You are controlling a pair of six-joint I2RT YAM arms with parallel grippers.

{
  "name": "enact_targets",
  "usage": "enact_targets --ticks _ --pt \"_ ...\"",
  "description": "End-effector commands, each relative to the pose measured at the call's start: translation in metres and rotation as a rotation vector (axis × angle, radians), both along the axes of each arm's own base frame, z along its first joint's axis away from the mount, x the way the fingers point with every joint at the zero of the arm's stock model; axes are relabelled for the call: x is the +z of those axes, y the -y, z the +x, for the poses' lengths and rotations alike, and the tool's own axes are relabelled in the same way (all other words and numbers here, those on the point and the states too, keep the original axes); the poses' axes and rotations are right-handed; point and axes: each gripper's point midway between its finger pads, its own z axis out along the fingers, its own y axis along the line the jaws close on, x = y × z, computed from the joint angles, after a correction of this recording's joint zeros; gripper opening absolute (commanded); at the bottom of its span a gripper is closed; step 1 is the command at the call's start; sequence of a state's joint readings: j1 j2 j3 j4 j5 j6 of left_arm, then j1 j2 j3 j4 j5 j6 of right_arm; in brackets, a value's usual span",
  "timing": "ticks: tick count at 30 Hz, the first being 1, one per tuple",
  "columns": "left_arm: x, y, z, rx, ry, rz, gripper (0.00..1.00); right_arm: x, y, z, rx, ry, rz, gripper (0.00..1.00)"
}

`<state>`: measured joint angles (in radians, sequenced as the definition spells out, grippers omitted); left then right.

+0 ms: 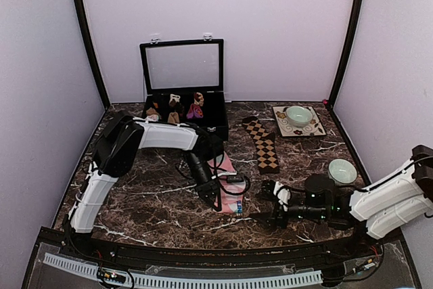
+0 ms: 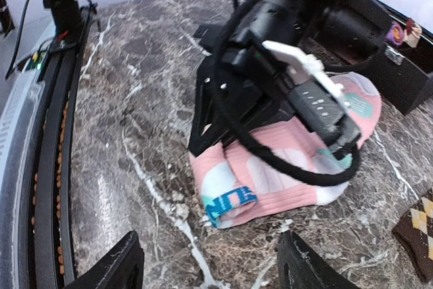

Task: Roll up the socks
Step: Roll the sock at the center of the board.

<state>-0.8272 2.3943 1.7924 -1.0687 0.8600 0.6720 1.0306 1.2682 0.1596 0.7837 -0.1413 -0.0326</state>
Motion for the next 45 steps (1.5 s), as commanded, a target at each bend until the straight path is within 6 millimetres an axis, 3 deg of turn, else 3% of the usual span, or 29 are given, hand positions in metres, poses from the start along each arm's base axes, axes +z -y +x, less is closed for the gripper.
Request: enact_targets --ticks 1,7,12,23,26,29,31,33,39,45 --pt "-0.050 -0.031 0.002 -0.014 0.026 0.227 0.00 -0.003 -0.023 -0.014 0.148 0.162 -0.104 0.66" --pt "-0.060 -0.035 0.007 -0.022 0.049 0.260 0.00 -0.009 -0.058 -0.007 0.239 0.267 -0.187 0.63" --pt "-0.060 -0.035 0.009 -0.025 0.062 0.263 0.00 -0.025 -0.073 0.000 0.281 0.294 -0.245 0.59" --pt "-0.053 -0.036 0.007 -0.032 0.052 0.244 0.00 -0.060 -0.070 0.019 0.261 0.235 -0.299 0.46" --pt "-0.046 -0.035 0.006 -0.040 0.061 0.220 0.08 -0.071 -0.067 0.018 0.266 0.207 -0.322 0.41" --pt "-0.037 -0.035 0.010 -0.028 0.097 0.194 0.28 -0.081 -0.062 0.015 0.268 0.174 -0.339 0.26" --pt "-0.028 -0.035 0.018 -0.013 0.136 0.175 0.38 -0.088 -0.059 0.012 0.264 0.146 -0.352 0.10" --pt "-0.016 -0.036 0.030 0.023 0.191 0.159 0.44 -0.094 -0.054 0.012 0.250 0.115 -0.365 0.01" --pt "0.021 -0.051 0.054 0.092 0.410 0.088 0.55 -0.099 -0.045 0.009 0.212 -0.016 -0.329 0.00" --pt "0.063 -0.049 0.045 0.101 0.525 -0.103 0.56 -0.107 -0.039 0.010 0.175 -0.209 -0.297 0.00"
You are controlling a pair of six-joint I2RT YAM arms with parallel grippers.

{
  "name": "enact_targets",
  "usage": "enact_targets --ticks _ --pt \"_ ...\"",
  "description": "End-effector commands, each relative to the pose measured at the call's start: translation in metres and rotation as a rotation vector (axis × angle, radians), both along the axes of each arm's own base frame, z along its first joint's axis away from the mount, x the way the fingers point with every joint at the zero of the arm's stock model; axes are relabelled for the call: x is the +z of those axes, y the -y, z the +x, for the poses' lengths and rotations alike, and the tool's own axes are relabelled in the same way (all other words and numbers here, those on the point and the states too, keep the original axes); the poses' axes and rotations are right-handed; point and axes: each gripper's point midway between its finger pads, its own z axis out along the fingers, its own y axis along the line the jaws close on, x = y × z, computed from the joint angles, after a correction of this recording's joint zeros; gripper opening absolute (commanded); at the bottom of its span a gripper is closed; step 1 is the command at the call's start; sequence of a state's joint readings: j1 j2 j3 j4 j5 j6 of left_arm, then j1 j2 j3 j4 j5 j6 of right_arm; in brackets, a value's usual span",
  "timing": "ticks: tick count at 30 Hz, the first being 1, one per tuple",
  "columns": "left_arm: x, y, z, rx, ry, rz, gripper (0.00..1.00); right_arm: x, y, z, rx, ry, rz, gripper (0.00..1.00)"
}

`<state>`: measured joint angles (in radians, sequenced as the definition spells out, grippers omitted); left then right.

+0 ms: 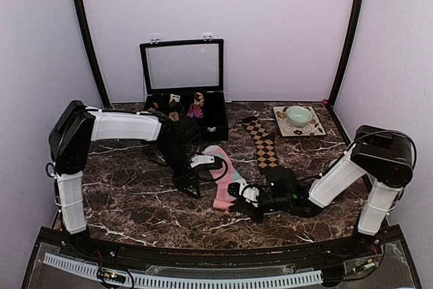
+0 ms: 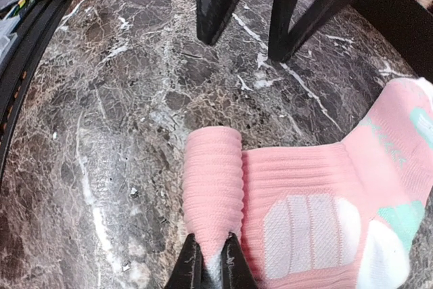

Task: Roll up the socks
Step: Roll the sock at the center of the board.

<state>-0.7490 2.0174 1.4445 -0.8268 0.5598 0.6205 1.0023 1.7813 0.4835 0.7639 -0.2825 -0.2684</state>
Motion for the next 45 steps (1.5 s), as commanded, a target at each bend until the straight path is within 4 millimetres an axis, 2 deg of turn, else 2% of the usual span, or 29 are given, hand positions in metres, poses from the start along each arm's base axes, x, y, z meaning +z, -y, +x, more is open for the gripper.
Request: enact_targets --ticks 1,5,8,12,16,21,26,29,33,36,39,43,45 --pt "0.040 0.014 0.002 -0.036 0.152 -0.179 0.56 -0.045 0.027 -0.016 -0.054 -0.266 -0.122 0.00" --pt "0.053 0.023 -0.018 -0.100 0.129 -0.296 0.55 -0.056 0.032 -0.016 -0.100 -0.425 -0.148 0.00" --pt "0.046 0.030 -0.029 -0.152 0.147 -0.319 0.52 -0.057 0.035 -0.020 -0.122 -0.523 -0.134 0.00" --pt "0.027 0.038 -0.040 -0.230 0.200 -0.295 0.50 -0.069 0.041 -0.023 -0.167 -0.633 -0.180 0.00" --pt "0.012 0.051 -0.035 -0.255 0.272 -0.268 0.49 -0.073 0.047 -0.025 -0.202 -0.695 -0.179 0.00" --pt "0.016 0.065 -0.026 -0.258 0.290 -0.307 0.47 -0.084 0.052 -0.027 -0.224 -0.763 -0.218 0.00" --pt "0.003 0.069 -0.018 -0.254 0.310 -0.281 0.45 -0.083 0.052 -0.026 -0.228 -0.778 -0.219 0.00" --pt "-0.006 0.066 -0.020 -0.266 0.297 -0.262 0.43 -0.083 0.053 -0.025 -0.230 -0.780 -0.220 0.00" --pt "-0.017 0.061 -0.025 -0.284 0.265 -0.230 0.37 -0.082 0.053 -0.021 -0.239 -0.782 -0.214 0.00" --pt "-0.025 0.060 -0.024 -0.284 0.257 -0.207 0.25 -0.081 0.052 -0.020 -0.237 -0.783 -0.211 0.00" --pt "-0.029 0.063 -0.017 -0.251 0.249 -0.186 0.01 -0.078 0.052 -0.017 -0.229 -0.742 -0.201 0.07" --pt "-0.033 0.062 -0.017 -0.212 0.163 -0.181 0.00 -0.062 0.053 -0.010 -0.221 -0.637 -0.148 0.18" --pt "-0.037 0.059 -0.018 -0.196 0.103 -0.169 0.00 -0.045 0.054 -0.003 -0.233 -0.562 -0.087 0.40"
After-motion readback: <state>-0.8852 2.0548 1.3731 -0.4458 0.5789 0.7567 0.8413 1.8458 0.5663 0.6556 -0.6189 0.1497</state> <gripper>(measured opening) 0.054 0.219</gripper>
